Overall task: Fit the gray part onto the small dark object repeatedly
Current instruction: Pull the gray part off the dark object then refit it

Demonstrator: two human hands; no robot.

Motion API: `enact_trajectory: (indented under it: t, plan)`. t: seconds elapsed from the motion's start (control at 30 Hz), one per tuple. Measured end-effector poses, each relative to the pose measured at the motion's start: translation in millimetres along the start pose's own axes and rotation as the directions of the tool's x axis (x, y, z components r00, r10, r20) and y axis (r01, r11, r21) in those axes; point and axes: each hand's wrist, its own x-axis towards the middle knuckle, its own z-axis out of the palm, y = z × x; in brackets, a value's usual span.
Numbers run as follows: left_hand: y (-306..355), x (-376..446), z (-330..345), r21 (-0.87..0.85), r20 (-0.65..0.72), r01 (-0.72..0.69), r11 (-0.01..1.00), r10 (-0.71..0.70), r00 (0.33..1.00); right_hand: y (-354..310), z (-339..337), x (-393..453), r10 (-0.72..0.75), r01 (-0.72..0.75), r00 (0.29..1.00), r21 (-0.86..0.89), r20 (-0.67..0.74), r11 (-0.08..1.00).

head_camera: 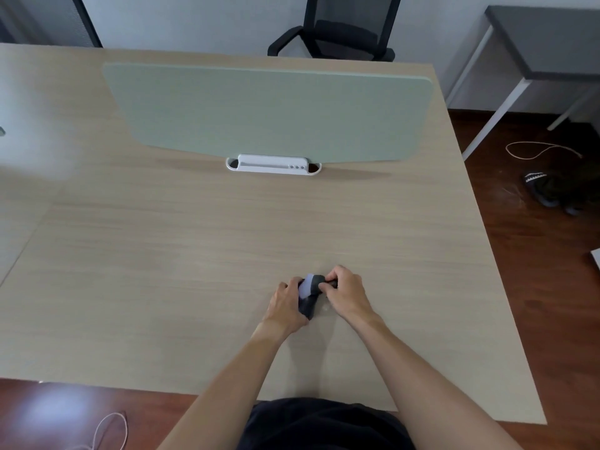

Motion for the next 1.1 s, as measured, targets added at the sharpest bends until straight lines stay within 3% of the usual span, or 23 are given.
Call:
enact_trajectory:
  t: [0.13, 0.23, 0.37, 0.53, 0.6, 0.73, 0.83, 1.03, 1.1]
  plan:
    - [-2.9, 0.4, 1.2, 0.047, -0.004, 0.001, 0.999, -0.001, 1.000, -6.1, -8.0, 1.7, -0.020, 0.019, 0.997, -0.005, -0.068, 1.000]
    - [-7.2, 2.5, 1.3, 0.000, -0.025, 0.008, 1.000, -0.008, 1.000, -12.2, -4.2, -1.5, -0.032, 0.031, 0.999, 0.092, 0.006, 0.995]
    - [-14.0, 5.6, -5.2, -0.045, -0.028, -0.012, 0.999, 0.011, 1.000, -2.8, 7.8, -6.2, 0.058, -0.070, 0.994, 0.125, 0.097, 0.990]
    - [-24.6, 9.5, -18.0, -0.042, -0.005, 0.008, 0.999, -0.008, 1.000, 17.5, -3.0, -7.7, 0.085, -0.082, 0.993, 0.043, -0.080, 0.996]
    - [-26.8, 11.1, -20.5, -0.026, -0.004, 0.001, 1.000, -0.001, 1.000, 17.4, -7.8, -8.7, 0.079, -0.071, 0.992, 0.084, -0.097, 0.994]
    - [-25.2, 11.9, -18.1, 0.024, 0.023, -0.054, 0.998, 0.054, 0.998, 2.9, -0.2, -14.3, 0.041, -0.048, 0.998, 0.195, 0.043, 0.980]
    - [-22.9, 10.6, -17.7, 0.051, 0.022, -0.098, 0.994, 0.097, 0.995, -0.3, 11.2, -15.7, -0.002, -0.015, 0.992, 0.134, 0.129, 0.991]
    - [-26.4, 9.2, -17.9, 0.075, 0.022, -0.135, 0.988, 0.133, 0.991, 20.2, -6.2, -9.8, 0.045, -0.044, 0.998, 0.008, -0.052, 0.999]
    - [-26.1, 9.7, -18.1, 0.062, 0.039, -0.142, 0.988, 0.140, 0.989, 19.8, -13.3, -8.8, 0.043, -0.040, 0.997, 0.043, -0.061, 0.998]
